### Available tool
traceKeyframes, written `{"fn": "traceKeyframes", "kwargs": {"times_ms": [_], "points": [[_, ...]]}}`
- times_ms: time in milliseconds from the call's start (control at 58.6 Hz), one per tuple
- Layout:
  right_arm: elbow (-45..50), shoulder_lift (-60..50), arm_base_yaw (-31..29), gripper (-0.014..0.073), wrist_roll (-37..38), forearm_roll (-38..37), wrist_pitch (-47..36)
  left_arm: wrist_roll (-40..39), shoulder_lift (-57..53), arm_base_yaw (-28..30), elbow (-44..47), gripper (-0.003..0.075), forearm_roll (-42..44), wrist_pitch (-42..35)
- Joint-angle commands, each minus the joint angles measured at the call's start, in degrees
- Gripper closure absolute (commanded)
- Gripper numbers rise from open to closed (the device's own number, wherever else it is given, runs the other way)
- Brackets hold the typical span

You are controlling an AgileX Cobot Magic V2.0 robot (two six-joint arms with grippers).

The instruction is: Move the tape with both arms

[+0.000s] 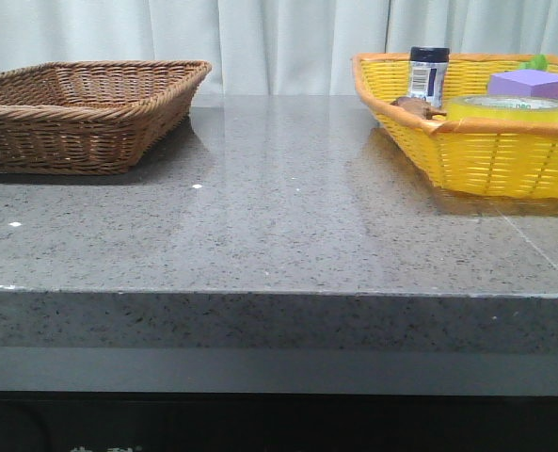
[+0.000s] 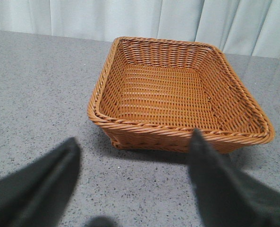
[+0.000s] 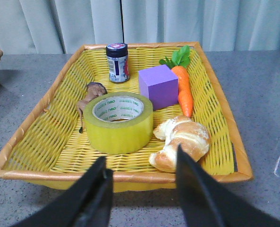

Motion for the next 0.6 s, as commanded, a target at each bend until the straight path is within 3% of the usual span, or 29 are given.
{"fn": "traceKeyframes", "kwargs": {"times_ms": [0, 68, 341, 580], "points": [[-2.1, 0.8, -0.2, 0.0053, -0.5, -0.3, -4.5, -0.2, 0.4, 0.2, -2.4, 0.0064, -0.5, -4.8], [-2.1, 0.8, -0.2, 0.0018, -0.5, -0.3, -4.6, -0.2, 0.4, 0.2, -2.4, 0.0069, -0.5, -4.8], [-4.6, 3.9, -0.3, 0.0026, -0.5, 1.1, -7.0, -0.2, 0.4, 0.2, -2.4, 0.0069, -0.5, -4.8], [-22.9, 25.0, -0.3, 0.0039, 0.1, 2.4, 0.7, -0.2, 0.4, 0.2, -2.4, 0.0068, -0.5, -4.8]]}}
